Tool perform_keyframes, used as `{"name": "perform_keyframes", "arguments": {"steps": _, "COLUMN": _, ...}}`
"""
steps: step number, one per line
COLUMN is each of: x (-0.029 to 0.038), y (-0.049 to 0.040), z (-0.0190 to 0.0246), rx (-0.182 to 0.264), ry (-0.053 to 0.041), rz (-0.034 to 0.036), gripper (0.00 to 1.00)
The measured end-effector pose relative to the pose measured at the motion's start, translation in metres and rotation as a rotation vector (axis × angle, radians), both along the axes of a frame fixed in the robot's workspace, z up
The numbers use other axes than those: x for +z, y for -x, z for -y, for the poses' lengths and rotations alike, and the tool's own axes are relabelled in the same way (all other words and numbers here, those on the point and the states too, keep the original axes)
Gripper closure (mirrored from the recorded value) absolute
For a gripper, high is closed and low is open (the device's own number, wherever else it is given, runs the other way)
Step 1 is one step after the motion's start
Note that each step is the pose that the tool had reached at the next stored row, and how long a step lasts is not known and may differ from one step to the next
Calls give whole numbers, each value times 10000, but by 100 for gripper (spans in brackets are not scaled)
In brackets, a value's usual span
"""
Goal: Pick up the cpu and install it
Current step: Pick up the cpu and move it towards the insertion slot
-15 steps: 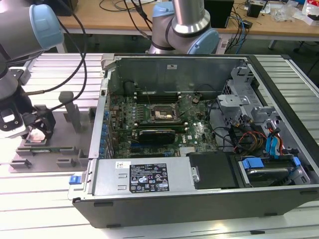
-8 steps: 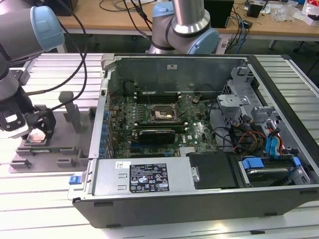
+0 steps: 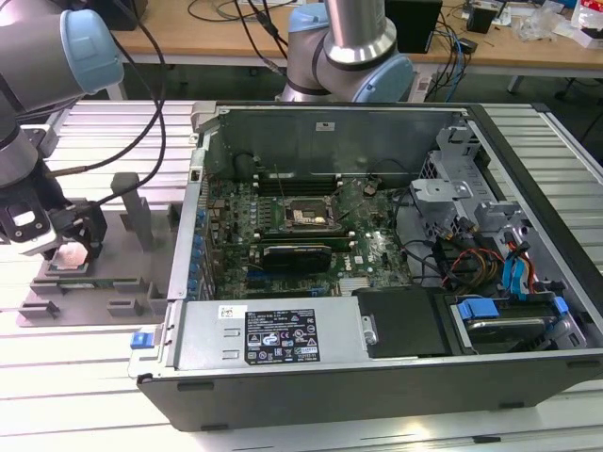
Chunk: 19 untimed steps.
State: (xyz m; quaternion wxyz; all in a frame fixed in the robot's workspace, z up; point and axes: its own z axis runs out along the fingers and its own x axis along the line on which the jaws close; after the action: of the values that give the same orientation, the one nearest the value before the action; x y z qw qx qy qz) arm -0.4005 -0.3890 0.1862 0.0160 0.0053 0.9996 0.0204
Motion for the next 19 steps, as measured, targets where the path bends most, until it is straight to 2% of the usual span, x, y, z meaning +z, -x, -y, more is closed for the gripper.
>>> {"name": "perform_keyframes", "arguments": {"steps": 2, "x": -2, "y": 22, "z": 0, "rx": 2, "ry": 16, "rz": 2, "gripper": 28}}
{"name": "perform_keyframes", "arguments": {"steps": 16, "x": -23, "y": 26, "z": 2, "rx": 1, "ry": 21, "rz": 1, "gripper": 28}}
{"name": "perform_keyframes", "arguments": {"steps": 17, "x": -23, "y": 26, "z": 2, "rx": 1, "ry": 20, "rz": 0, "gripper": 29}}
{"name": "perform_keyframes", "arguments": {"steps": 18, "x": -24, "y": 26, "z": 2, "rx": 1, "ry": 21, "rz": 0, "gripper": 36}}
{"name": "perform_keyframes", "arguments": {"steps": 19, "x": -25, "y": 26, "z": 2, "rx": 1, "ry": 20, "rz": 1, "gripper": 36}}
